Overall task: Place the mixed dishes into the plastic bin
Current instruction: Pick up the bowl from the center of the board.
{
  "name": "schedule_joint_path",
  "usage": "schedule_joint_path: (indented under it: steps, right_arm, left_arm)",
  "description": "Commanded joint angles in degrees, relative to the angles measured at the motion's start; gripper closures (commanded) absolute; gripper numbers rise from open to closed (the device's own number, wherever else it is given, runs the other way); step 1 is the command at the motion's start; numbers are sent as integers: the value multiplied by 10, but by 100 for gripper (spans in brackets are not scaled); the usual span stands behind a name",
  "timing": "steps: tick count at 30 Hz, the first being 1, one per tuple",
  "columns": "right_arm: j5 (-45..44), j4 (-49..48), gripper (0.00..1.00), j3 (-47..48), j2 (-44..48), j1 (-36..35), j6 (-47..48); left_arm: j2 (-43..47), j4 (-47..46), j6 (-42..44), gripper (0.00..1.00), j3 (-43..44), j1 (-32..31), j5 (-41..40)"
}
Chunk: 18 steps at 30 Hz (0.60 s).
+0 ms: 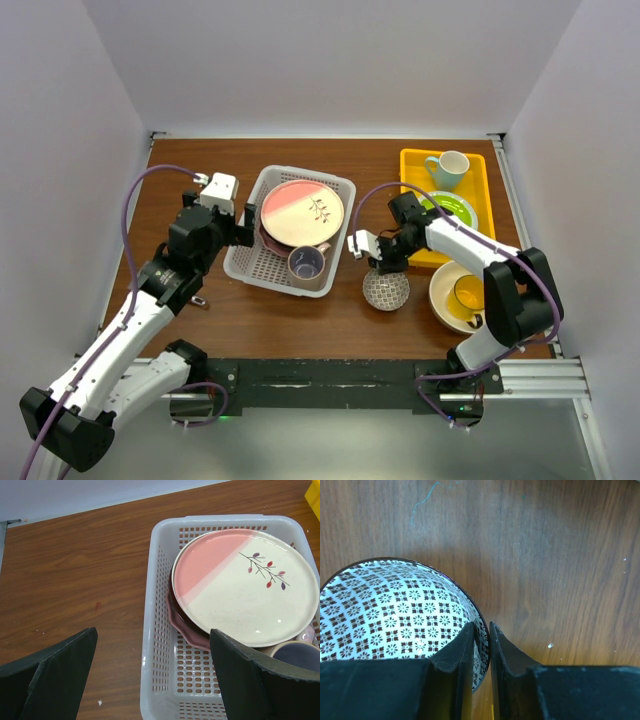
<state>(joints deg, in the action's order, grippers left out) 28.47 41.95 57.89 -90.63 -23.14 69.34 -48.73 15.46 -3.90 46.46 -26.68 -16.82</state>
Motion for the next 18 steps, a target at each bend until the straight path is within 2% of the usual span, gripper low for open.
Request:
schedule_joint_path:
  steps: [1,18]
  right_arm:
    - [3,38,100,31,4,-2,-1]
    - [23,134,100,97,38,-3,6]
  left_arm:
    - [9,-27,-8,0,-1,3,-8]
    - [11,-26,-8,0,-1,3,-10]
